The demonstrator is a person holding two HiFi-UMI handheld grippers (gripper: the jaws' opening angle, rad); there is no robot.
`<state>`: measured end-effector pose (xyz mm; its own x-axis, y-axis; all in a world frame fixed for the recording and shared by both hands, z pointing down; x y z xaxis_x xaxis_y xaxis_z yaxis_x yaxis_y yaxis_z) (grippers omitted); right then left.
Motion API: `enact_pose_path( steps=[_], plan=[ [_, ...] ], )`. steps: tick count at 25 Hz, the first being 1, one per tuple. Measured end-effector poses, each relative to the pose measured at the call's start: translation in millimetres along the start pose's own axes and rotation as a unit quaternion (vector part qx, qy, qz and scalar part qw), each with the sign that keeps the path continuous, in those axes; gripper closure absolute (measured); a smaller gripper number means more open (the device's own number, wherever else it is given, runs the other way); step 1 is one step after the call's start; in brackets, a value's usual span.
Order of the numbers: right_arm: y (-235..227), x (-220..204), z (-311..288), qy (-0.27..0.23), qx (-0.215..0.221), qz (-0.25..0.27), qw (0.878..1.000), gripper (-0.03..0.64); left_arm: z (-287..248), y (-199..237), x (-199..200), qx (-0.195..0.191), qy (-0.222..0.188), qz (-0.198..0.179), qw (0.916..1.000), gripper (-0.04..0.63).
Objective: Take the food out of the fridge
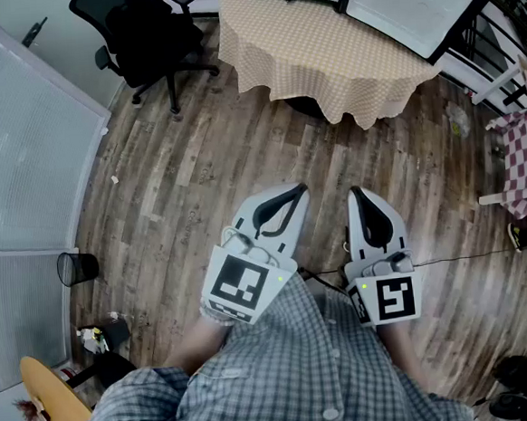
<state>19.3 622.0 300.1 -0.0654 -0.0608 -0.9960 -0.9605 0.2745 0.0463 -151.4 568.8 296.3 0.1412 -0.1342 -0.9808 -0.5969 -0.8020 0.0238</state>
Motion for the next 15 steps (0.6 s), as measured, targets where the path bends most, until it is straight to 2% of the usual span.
enact_pose_path(
  steps=[10, 15],
  plan=[
    [7, -1, -8, 0.002, -0.007, 0.007, 1.0, 0.607, 0, 10, -3, -0.01, -0.001, 0.0, 1.0, 0.589],
    [17, -2, -13, 0.003, -0.021, -0.006, 1.0, 0.607, 8, 21, -6, -0.014, -0.002, 0.002, 0.9999, 0.589]
  ],
)
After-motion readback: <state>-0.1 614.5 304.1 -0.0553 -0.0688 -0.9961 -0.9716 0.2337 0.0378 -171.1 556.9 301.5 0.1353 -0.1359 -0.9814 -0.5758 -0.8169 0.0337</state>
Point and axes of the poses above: the fingertips, and each gripper's own axes: z backward along the fingers, y to its left, x out of its top, the point moved 10 cm from there along z, backward along the fingers
